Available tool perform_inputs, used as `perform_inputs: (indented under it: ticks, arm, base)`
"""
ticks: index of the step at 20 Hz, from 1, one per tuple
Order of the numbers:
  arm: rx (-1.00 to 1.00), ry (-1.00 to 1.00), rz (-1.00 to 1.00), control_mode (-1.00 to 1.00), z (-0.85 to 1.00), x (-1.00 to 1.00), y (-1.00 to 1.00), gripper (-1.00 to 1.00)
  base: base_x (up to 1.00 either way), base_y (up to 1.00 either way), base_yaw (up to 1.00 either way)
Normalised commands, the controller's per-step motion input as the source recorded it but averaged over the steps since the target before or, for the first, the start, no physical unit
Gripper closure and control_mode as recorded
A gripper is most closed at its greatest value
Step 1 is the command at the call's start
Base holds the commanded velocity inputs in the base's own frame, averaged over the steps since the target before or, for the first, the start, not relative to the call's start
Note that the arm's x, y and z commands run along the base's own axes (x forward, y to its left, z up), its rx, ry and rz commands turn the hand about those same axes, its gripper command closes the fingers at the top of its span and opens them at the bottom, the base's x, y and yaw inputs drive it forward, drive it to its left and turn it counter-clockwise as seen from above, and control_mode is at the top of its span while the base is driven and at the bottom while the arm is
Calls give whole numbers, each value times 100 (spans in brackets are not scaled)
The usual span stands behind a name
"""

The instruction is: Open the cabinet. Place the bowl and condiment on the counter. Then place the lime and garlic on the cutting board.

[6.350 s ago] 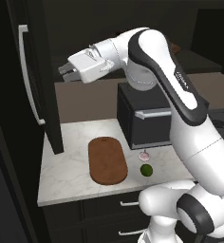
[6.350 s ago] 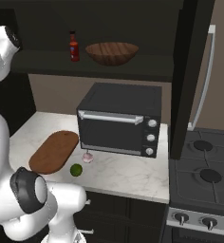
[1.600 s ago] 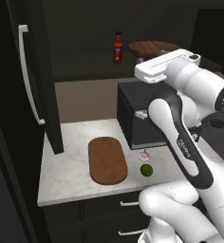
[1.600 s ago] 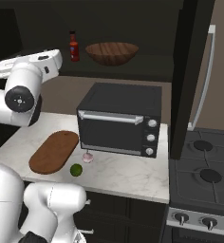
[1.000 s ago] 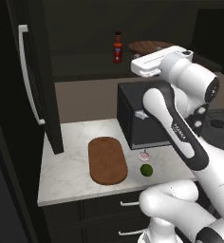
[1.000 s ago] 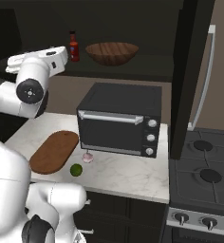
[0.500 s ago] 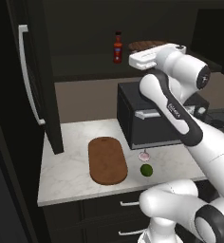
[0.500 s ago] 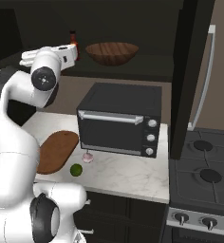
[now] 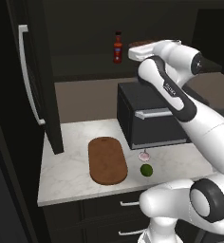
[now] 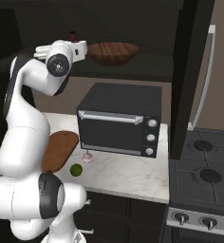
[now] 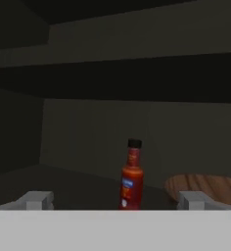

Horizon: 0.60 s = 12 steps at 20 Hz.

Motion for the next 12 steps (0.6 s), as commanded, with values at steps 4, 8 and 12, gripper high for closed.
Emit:
perform_inputs:
  ticks: [4, 8, 12]
  arm:
    - [0, 4, 0, -100, 0, 48, -2, -100]
    - [0, 6, 0, -100, 4, 38, 0, -100]
    - [0, 6, 0, -100, 2, 25, 0, -100]
  base:
    - [0, 0, 0]
    - [0, 0, 0]
    - [0, 0, 0]
